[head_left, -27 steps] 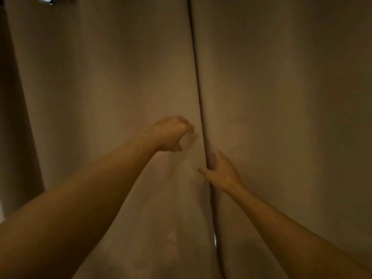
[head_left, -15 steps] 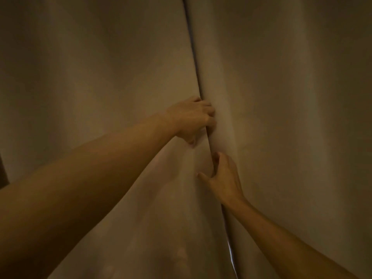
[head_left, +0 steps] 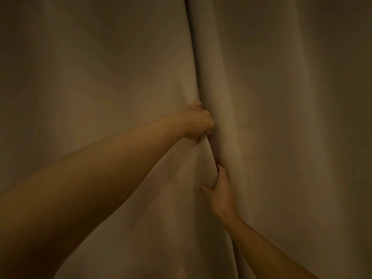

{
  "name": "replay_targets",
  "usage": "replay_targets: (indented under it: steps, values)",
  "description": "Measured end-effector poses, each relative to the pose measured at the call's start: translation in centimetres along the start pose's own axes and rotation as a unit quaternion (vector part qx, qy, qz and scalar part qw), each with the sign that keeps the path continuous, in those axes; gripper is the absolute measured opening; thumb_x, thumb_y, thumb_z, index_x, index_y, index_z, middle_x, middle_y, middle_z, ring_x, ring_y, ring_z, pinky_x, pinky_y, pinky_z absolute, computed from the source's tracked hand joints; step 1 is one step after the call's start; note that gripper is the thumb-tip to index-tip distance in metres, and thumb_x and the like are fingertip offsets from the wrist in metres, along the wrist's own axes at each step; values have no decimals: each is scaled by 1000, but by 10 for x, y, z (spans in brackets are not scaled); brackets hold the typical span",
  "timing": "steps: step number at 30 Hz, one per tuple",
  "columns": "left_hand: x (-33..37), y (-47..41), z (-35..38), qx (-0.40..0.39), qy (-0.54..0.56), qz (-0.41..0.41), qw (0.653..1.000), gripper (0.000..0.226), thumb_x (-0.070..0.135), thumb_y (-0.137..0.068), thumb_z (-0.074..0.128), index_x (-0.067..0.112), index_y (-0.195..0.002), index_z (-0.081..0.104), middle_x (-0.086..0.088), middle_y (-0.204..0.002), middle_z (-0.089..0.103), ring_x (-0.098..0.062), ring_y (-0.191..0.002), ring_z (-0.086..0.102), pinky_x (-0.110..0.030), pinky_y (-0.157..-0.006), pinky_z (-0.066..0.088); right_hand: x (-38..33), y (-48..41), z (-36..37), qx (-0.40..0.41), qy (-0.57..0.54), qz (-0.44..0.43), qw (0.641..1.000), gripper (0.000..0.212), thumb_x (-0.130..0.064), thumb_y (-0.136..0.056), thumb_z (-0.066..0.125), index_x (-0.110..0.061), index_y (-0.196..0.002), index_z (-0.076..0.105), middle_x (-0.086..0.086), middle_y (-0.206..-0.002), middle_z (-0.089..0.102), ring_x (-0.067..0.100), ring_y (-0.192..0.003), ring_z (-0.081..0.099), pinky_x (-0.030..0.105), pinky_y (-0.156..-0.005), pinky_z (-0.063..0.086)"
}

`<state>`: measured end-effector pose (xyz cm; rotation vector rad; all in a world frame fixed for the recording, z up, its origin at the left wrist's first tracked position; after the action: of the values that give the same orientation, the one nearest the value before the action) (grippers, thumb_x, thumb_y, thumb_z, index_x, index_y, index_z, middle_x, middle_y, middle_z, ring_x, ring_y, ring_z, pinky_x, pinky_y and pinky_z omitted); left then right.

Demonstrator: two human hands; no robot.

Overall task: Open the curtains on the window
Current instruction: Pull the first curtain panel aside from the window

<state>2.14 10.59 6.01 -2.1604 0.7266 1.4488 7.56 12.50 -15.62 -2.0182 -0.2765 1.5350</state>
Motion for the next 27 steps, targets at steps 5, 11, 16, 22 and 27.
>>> replay_targets:
  steps: [5,11,16,22,27]
  values:
    - [-11,13,12,43,110,-22,993,23,22,-88,58,24,-104,75,-1,-103,74,-25,-93,66,-39,-82,52,5,-3,-3,24,-12,-66,997,48,-1,-86,56,-13,-132,51,6,-122,66,22,-107,63,30,-93,50]
    - [-22,46,25,103,175,-50,978,21,21,-84,64,25,-99,78,4,-92,77,-23,-89,66,-28,-80,43,-4,-2,-13,24,-26,-161,986,31,2,-87,53,-20,-104,66,-3,-91,72,10,-77,63,26,-71,50]
    - [-29,71,33,102,193,-67,974,23,19,-81,64,27,-96,79,7,-89,77,-17,-84,67,-22,-75,33,-14,-2,-17,-15,-41,-179,983,33,0,-88,54,-26,-105,64,-1,-82,71,15,-74,64,34,-63,51]
    - [-37,94,39,121,179,-90,972,25,11,-76,65,25,-91,80,2,-77,76,-20,-76,68,-27,-68,48,-28,-6,-14,-20,-29,-248,968,21,-12,-90,64,-25,-106,67,-11,-86,72,5,-74,66,6,-66,48]
    - [-43,109,46,126,190,-118,966,25,10,-77,62,26,-88,79,2,-78,75,-18,-73,65,-27,-60,45,-35,-12,-8,-41,-10,-271,962,23,-14,-91,64,-25,-111,67,-8,-88,74,6,-73,67,21,-71,56]
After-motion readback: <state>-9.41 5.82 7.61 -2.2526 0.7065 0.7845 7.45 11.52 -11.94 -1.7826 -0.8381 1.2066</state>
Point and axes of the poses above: each hand's wrist, its own y-axis away from the middle knuckle, its own z-axis out of the palm, x = y × z, the point moved 1 cm from there along -y, towards the middle knuckle
